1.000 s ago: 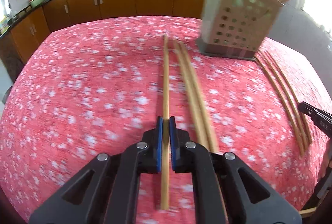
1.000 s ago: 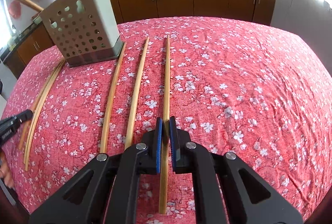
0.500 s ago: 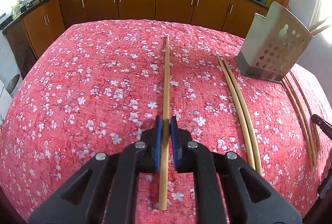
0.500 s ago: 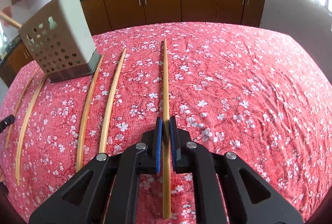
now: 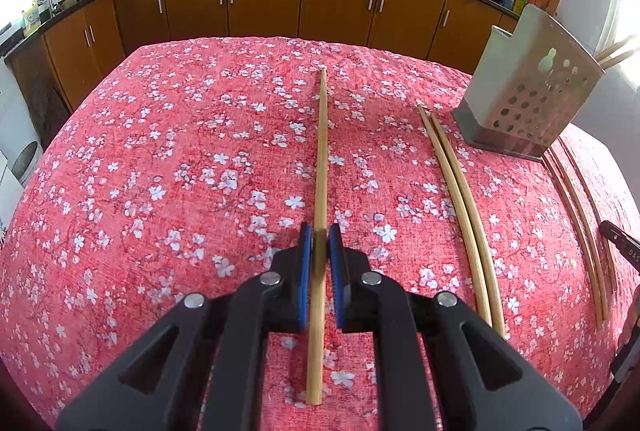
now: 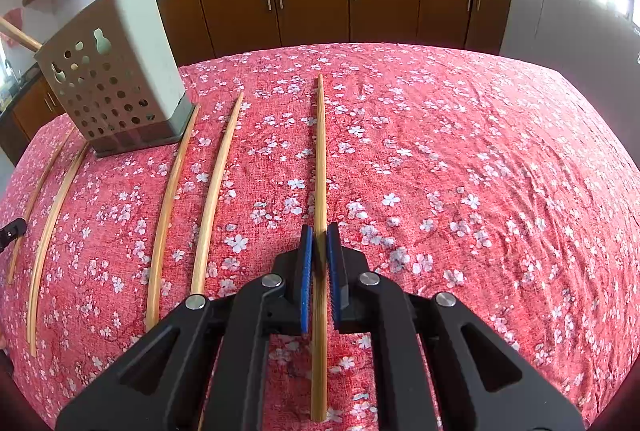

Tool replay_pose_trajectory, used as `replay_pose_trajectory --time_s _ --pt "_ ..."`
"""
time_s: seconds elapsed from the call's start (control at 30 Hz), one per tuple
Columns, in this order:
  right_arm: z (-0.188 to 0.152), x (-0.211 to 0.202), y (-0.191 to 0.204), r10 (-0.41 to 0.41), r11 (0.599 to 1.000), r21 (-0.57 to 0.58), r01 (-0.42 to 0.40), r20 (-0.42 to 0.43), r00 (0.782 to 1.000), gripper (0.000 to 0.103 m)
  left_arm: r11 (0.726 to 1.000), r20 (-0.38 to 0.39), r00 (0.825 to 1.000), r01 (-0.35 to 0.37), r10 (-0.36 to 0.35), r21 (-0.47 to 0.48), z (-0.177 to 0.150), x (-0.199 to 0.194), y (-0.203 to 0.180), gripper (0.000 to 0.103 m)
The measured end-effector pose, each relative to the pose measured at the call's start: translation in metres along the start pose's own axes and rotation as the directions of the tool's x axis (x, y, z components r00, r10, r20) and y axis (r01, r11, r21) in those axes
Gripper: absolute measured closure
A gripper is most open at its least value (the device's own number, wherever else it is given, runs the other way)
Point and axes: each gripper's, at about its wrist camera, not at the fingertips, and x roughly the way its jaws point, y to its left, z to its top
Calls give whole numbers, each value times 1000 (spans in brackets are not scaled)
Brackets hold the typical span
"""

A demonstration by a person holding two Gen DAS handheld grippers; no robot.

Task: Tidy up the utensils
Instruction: 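Grasp a third bamboo chopstick with the left tool while the right tool grasps one, then lift the left tool's chopstick toward the holder while the right tool lifts its own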

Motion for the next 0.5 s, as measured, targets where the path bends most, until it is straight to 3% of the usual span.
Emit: replay_pose_trajectory --time_s 0.5 --pt "1 0 -5 9 1000 6 -9 -1 1000 94 1000 1 1000 4 -4 -3 -1 0 0 92"
